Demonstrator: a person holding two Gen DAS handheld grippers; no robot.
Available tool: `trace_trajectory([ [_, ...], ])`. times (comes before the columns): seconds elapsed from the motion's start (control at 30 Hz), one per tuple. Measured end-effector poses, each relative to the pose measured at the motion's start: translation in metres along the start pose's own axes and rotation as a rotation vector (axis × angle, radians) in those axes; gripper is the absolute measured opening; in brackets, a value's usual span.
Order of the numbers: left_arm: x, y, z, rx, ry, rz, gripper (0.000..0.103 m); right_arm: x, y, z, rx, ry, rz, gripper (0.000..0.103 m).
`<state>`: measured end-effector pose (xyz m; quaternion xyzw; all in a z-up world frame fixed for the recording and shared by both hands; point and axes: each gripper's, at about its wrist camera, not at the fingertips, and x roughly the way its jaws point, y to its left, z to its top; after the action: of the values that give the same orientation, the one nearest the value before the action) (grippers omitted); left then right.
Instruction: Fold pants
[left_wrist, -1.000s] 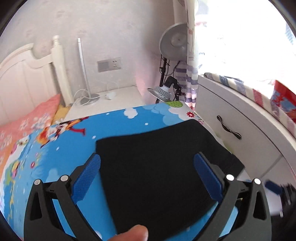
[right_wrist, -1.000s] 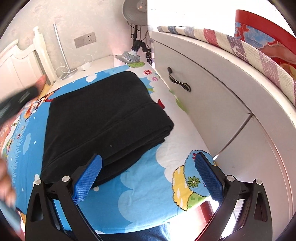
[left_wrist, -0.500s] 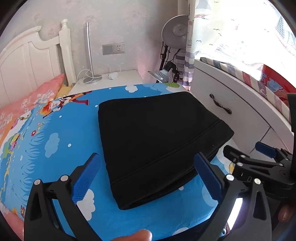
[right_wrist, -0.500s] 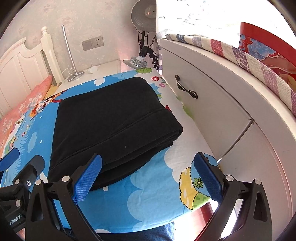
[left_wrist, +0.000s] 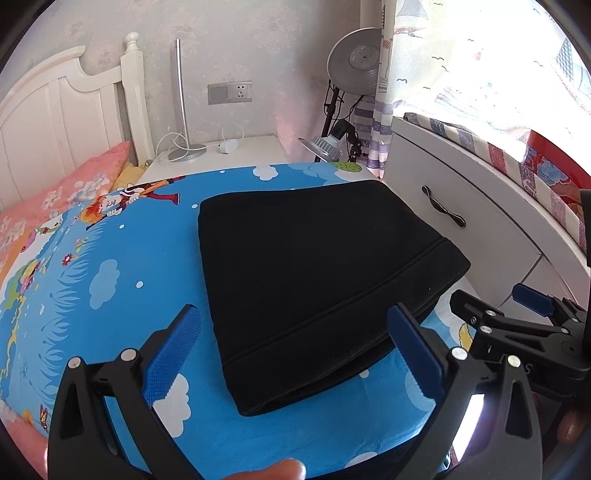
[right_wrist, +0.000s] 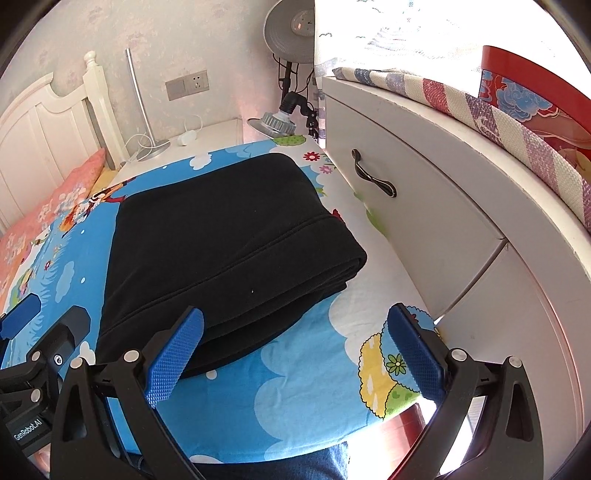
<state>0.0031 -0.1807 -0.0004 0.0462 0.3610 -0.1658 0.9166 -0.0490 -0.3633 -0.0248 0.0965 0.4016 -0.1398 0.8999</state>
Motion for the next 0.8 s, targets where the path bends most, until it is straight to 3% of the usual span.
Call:
trace_trajectory([
  [0.8, -0.0002, 0.0013, 0.0014, -0.005, 0.002, -0.002, 0.101, -0.0004, 0.0011, -0.0003, -0.005, 0.004, 0.001, 0.096],
])
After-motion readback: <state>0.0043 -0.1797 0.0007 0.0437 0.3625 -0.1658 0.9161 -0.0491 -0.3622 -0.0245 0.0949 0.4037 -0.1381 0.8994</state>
